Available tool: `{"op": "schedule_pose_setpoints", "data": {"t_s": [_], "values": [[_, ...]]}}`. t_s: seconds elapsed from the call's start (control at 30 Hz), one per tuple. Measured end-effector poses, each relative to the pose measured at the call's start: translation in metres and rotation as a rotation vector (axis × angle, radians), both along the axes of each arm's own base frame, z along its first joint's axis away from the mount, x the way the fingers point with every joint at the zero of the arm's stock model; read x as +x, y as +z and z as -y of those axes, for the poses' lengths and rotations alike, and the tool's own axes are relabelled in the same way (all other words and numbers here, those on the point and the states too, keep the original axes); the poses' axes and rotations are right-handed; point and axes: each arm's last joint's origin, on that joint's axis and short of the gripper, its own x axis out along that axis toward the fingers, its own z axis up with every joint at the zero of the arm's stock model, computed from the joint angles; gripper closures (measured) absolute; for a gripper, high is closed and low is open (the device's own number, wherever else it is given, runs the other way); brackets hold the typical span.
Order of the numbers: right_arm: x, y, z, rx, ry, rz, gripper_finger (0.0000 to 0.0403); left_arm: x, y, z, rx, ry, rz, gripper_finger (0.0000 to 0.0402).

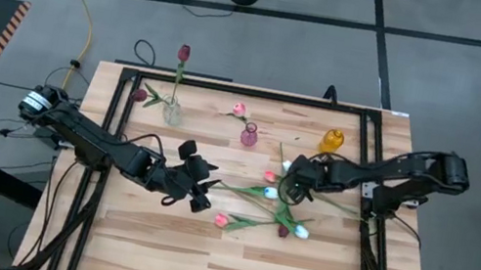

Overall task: Sort flowers into vase by color
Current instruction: Put the top white flower into the yellow vase

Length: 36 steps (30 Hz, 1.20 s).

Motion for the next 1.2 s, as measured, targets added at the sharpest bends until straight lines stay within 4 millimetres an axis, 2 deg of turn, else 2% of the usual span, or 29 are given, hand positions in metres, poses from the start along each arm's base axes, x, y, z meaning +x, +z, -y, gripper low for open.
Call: {"op": "schedule_pose_setpoints", "data": {"t_s": [0.17, 0.47, 0.6, 0.97, 1.03, 1.2], "values": [[0.008, -0.009, 0.009, 0.023, -0.005, 0.015, 0.0177, 0.000, 0.000, 0.000, 0.000, 0.000, 0.000, 0.0249], [0.010, -0.021, 0.023, 0.043, -0.062, -0.031, 0.0184, 0.000, 0.000, 0.000, 0.000, 0.000, -0.001, 0.0249], [0.009, -0.019, 0.023, 0.046, -0.061, -0.026, 0.0218, 0.000, 0.000, 0.000, 0.001, 0.000, -0.001, 0.0249], [0.006, -0.016, 0.022, 0.047, -0.059, -0.022, 0.0358, 0.000, 0.000, 0.000, 0.001, 0.000, -0.001, 0.0249], [0.006, -0.016, 0.022, 0.047, -0.059, -0.021, 0.0372, 0.000, 0.000, 0.000, 0.001, 0.000, -0.001, 0.0249], [0.005, -0.009, 0.022, 0.045, -0.060, 0.012, 0.0372, 0.000, 0.000, 0.000, 0.000, 0.000, -0.001, 0.0249]]}}
